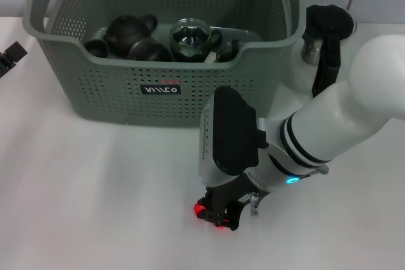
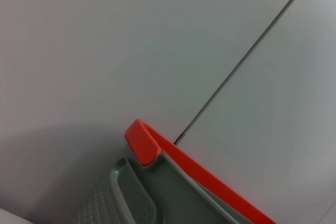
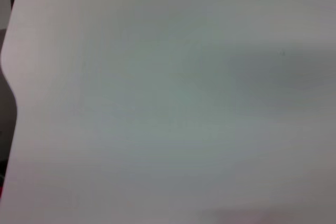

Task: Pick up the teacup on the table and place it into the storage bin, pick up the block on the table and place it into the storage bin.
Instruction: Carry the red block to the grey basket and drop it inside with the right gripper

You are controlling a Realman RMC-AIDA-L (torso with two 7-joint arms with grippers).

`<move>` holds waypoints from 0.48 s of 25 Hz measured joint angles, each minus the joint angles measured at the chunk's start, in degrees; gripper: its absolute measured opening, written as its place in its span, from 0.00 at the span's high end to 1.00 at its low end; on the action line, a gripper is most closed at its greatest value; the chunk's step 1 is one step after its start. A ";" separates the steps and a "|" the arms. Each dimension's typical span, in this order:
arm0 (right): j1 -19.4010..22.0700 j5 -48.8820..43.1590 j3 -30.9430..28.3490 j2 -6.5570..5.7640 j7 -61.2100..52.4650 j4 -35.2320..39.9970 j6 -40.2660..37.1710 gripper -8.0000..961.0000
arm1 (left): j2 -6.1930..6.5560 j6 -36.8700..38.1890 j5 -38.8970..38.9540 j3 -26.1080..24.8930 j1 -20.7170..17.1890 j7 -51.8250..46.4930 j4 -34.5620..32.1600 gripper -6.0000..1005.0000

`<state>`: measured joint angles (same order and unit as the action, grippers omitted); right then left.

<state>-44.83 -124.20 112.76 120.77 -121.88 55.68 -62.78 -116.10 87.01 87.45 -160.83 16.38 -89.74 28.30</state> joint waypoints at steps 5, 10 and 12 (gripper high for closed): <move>-0.01 0.30 -0.24 -0.09 -0.02 0.06 -0.38 0.85 | 0.00 -0.01 0.00 0.00 -0.10 0.00 0.00 0.08; -0.05 0.32 -0.89 -0.22 -0.27 0.34 -0.62 0.84 | 0.00 -0.08 0.00 -0.01 -0.13 0.00 0.00 0.08; 0.14 0.25 -1.16 -0.32 -0.49 1.05 -0.82 0.84 | 0.00 -0.10 0.00 -0.01 -0.13 0.00 0.00 0.08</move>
<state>-44.68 -123.95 111.61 120.46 -122.38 56.74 -63.60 -116.10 86.91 87.45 -160.84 16.25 -89.74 28.30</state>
